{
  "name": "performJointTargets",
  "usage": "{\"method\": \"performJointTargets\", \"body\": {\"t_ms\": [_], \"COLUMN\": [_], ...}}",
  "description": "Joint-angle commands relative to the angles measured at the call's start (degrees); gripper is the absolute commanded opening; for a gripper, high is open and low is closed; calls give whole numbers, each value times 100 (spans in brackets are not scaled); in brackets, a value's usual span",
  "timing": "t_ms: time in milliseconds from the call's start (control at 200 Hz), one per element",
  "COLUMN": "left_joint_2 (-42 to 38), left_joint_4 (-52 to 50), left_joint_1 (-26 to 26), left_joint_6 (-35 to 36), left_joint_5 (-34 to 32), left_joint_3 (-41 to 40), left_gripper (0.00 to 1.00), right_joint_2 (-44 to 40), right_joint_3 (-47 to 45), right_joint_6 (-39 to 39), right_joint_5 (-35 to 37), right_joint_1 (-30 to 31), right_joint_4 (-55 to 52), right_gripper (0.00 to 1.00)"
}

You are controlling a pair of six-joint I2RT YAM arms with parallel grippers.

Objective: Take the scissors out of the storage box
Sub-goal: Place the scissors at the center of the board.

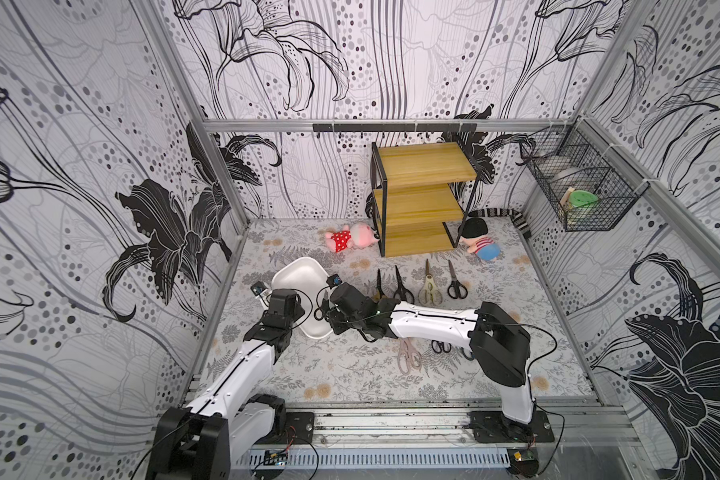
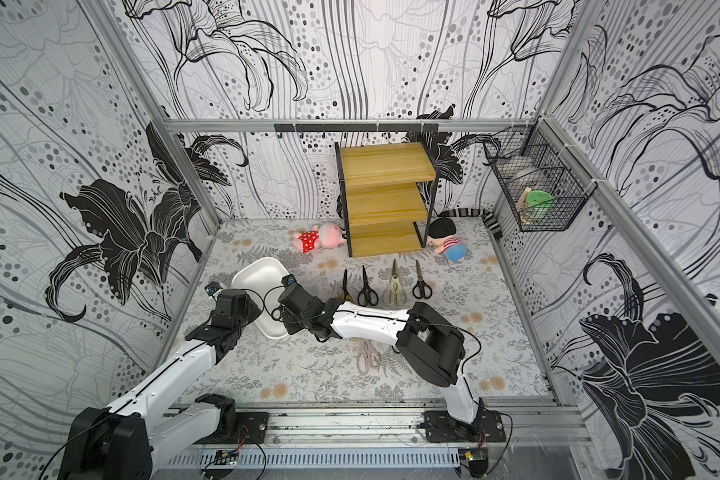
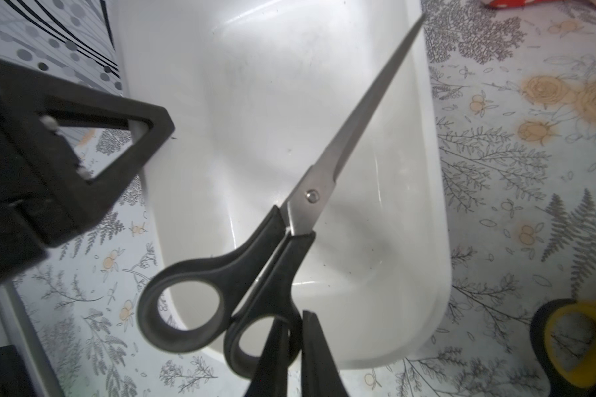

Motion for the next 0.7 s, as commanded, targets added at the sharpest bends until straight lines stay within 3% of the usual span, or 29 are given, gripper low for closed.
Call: {"method": "performJointTargets", "body": {"t_ms": [0, 155, 425, 546, 696], "left_joint_2": [11, 82, 400, 530, 546], "left_joint_4": [67, 16, 245, 317, 302], "left_joint_1": [103, 256, 398, 398, 398], "left_joint_6": [84, 296, 331, 326, 334], "left_joint_5": [-116, -149, -48, 119, 130], "left_joint_3": [197, 383, 417, 418, 418], "left_gripper": [0, 0, 0, 0, 0], "right_joint_2": [-420, -947, -1553, -1729, -1327], "right_joint_3": [-153, -564, -1166, -1520, -1477], "right_joint_6": [-88, 34, 1102, 1510, 1620], "right_joint_5": [-107, -54, -127, -410, -499], "right_joint_1": [-26, -18, 95, 221, 458], "right_joint_4": [19, -548, -2969, -3352, -3418], "right_gripper": [0, 0, 0, 0, 0]}}
